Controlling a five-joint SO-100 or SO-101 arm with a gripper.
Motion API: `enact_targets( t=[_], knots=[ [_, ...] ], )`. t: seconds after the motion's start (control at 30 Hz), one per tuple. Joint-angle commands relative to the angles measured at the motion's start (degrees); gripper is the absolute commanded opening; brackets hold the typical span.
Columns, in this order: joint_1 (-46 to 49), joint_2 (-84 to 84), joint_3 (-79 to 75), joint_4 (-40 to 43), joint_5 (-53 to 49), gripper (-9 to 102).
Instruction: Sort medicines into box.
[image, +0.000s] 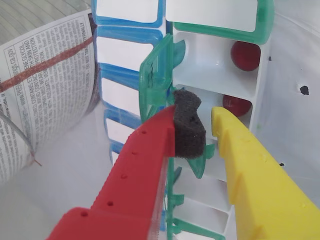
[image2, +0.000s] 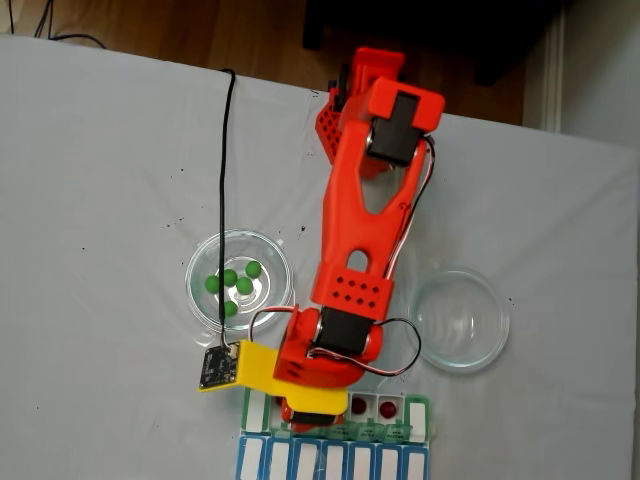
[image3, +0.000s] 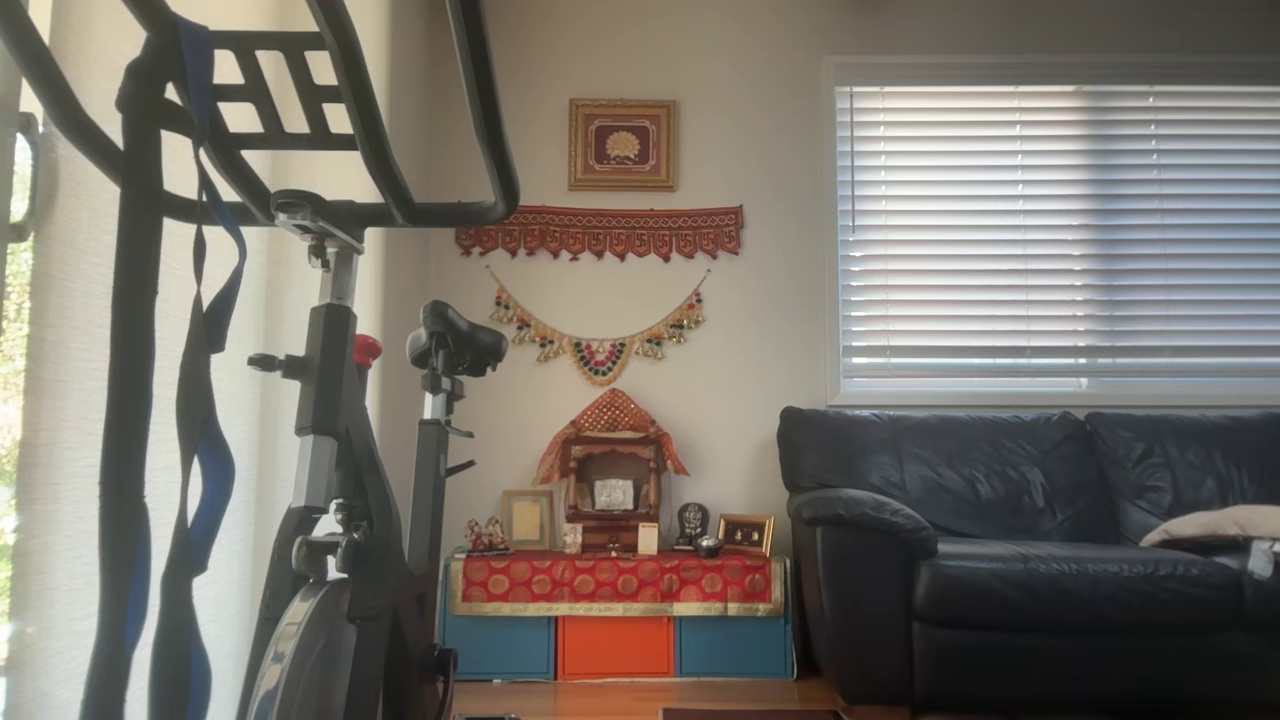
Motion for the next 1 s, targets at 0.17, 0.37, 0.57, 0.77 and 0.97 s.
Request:
enact_targets(
  t=[0.17, 0.37, 0.57, 0.77, 0.97],
  knots=[
    [-0.4, 16.6, 6.5, 0.3, -2.2, 2],
    [-0.7, 15.0, 3.3, 6.9, -4.4, 2],
    [-0.3, 19.1, 5.0, 8.4, -4.2, 2],
    [0.9, 18.6, 4.0, 12.2, -8.3, 2],
    [2.5, 17.9, 4.9, 16.9, -14.9, 2]
  ],
)
